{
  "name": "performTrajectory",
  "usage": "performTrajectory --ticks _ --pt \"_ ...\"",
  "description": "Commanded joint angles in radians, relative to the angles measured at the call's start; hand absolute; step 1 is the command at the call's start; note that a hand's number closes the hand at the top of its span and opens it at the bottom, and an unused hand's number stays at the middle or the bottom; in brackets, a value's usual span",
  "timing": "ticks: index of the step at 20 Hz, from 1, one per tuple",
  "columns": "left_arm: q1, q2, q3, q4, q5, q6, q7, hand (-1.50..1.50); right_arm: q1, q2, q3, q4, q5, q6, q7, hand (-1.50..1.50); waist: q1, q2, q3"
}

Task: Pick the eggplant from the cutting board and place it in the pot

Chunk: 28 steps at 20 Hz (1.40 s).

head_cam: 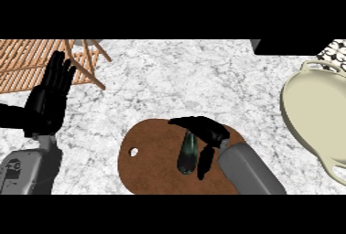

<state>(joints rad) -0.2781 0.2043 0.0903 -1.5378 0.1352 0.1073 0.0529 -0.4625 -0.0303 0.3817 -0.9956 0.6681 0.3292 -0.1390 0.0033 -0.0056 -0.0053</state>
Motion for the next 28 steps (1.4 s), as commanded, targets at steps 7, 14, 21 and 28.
performTrajectory --ticks 7,14,21,28 --pt "0.007 0.024 0.052 -0.065 0.028 -0.026 0.040 0.00 -0.001 0.029 0.076 0.001 0.044 -0.076 -0.123 1.50 0.000 0.005 0.005" --pt "0.079 -0.038 0.004 -0.045 -0.033 -0.007 -0.036 0.00 0.030 0.030 0.106 -0.016 0.073 -0.218 -0.069 1.50 -0.002 0.005 0.005" --pt "0.055 -0.024 0.025 -0.017 -0.025 -0.002 -0.021 0.00 0.239 0.029 0.430 -0.352 0.402 -0.379 0.257 1.50 -0.042 -0.016 0.002" --pt "0.041 -0.001 0.049 -0.022 -0.005 -0.013 0.011 0.00 0.498 -0.068 0.511 -0.815 0.581 -0.415 0.521 1.50 -0.046 -0.007 0.004"
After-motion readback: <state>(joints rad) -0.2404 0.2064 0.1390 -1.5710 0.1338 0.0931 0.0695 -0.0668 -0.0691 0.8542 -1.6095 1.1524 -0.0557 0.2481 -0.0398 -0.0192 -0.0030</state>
